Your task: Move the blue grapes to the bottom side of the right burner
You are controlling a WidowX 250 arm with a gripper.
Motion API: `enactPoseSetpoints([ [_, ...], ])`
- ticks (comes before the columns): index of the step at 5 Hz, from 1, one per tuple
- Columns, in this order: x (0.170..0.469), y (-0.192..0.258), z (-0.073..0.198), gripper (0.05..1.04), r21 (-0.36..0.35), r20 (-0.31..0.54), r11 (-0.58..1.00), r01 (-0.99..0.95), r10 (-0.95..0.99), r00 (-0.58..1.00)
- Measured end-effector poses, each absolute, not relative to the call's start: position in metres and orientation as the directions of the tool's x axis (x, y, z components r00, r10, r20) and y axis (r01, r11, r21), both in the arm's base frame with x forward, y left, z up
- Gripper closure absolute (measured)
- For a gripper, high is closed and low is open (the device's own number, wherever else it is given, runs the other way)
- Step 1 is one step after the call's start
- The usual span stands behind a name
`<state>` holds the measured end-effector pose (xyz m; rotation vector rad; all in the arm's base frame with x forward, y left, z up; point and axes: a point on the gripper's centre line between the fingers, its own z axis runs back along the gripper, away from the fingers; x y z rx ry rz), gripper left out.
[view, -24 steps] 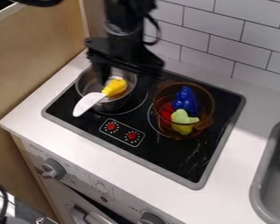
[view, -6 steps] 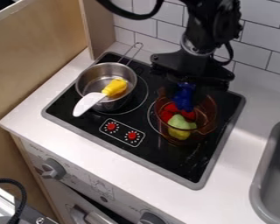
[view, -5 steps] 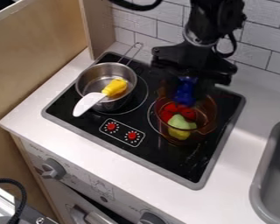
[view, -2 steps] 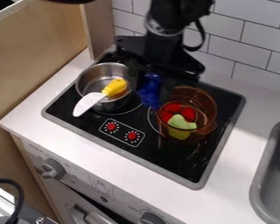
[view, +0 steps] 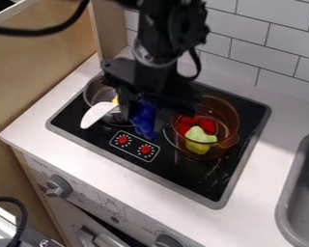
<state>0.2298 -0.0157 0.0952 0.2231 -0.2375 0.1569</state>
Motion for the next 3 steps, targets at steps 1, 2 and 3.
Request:
enactPoseSetpoints([
  [1,0.227,-0.015,0.087,0.575,0.200,0.267,0.964,-0.178,0.121,0.956],
  [2,0.228,-0.016,0.077,0.575,0.197,0.296,0.962,-0.187,0.124,0.947],
  [3,0.226,-0.015,0.070,0.575,0.205,0.306,0.960,-0.191,0.123,0.944],
])
